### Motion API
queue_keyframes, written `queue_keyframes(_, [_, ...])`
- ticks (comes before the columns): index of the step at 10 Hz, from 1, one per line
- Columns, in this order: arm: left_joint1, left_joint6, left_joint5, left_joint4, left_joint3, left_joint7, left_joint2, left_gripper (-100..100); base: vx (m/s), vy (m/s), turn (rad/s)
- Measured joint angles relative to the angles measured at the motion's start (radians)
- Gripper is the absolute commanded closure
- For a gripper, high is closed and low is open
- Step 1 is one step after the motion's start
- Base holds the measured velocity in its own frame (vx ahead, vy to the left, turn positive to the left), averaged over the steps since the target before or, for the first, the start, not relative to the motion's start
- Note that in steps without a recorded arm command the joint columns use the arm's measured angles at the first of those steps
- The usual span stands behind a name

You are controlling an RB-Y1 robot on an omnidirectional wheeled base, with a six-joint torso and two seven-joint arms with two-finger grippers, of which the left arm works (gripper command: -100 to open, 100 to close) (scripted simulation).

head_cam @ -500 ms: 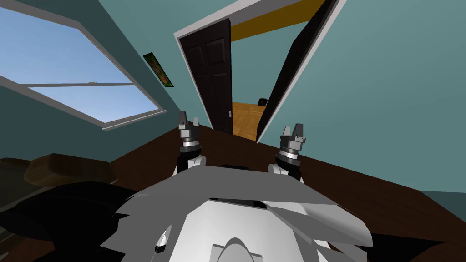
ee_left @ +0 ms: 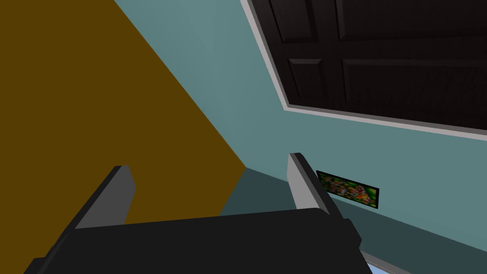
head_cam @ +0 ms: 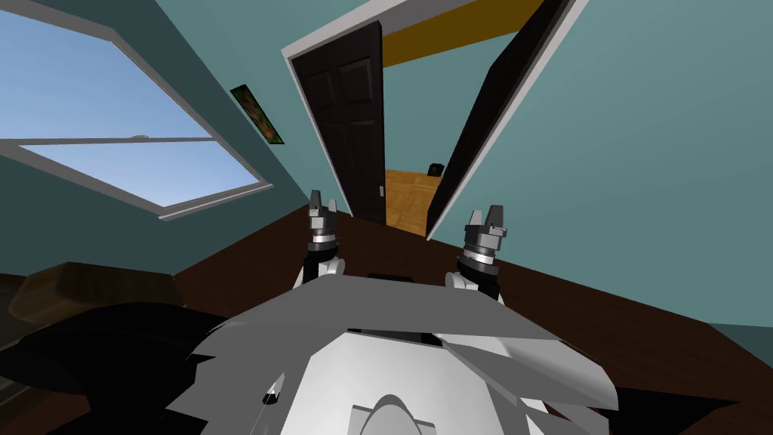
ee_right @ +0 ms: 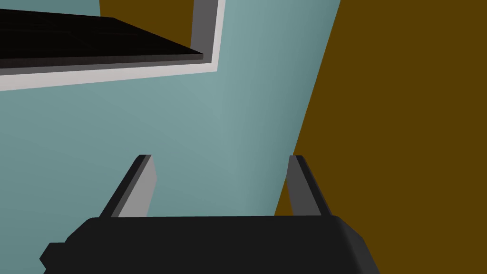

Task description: Push the door open

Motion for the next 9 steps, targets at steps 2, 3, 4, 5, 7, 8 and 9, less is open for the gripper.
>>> queue_keyframes(2, [-0.015,-0.006,-0.003,0.034,0.001,0.006,0.007,-100,0.09,0.015,-0.008])
queue_keyframes(3, [-0.021,-0.007,-0.003,0.049,0.004,0.011,0.012,-100,0.091,0.011,-0.006])
queue_keyframes(4, [-0.027,-0.012,-0.007,0.067,0.001,0.012,0.013,-100,0.083,0.015,-0.007])
queue_keyframes(5, [-0.038,-0.016,-0.01,0.089,-0.001,0.013,0.015,-100,0.084,0.01,-0.01])
queue_keyframes(7, [-0.052,-0.02,-0.012,0.124,0.001,0.023,0.024,-100,0.096,0.014,-0.01])
queue_keyframes(8, [-0.063,-0.027,-0.016,0.152,-0.001,0.024,0.024,-100,0.095,0.019,-0.008])
queue_keyframes(9, [-0.072,-0.031,-0.019,0.172,-0.003,0.026,0.026,-100,0.105,0.025,-0.009])
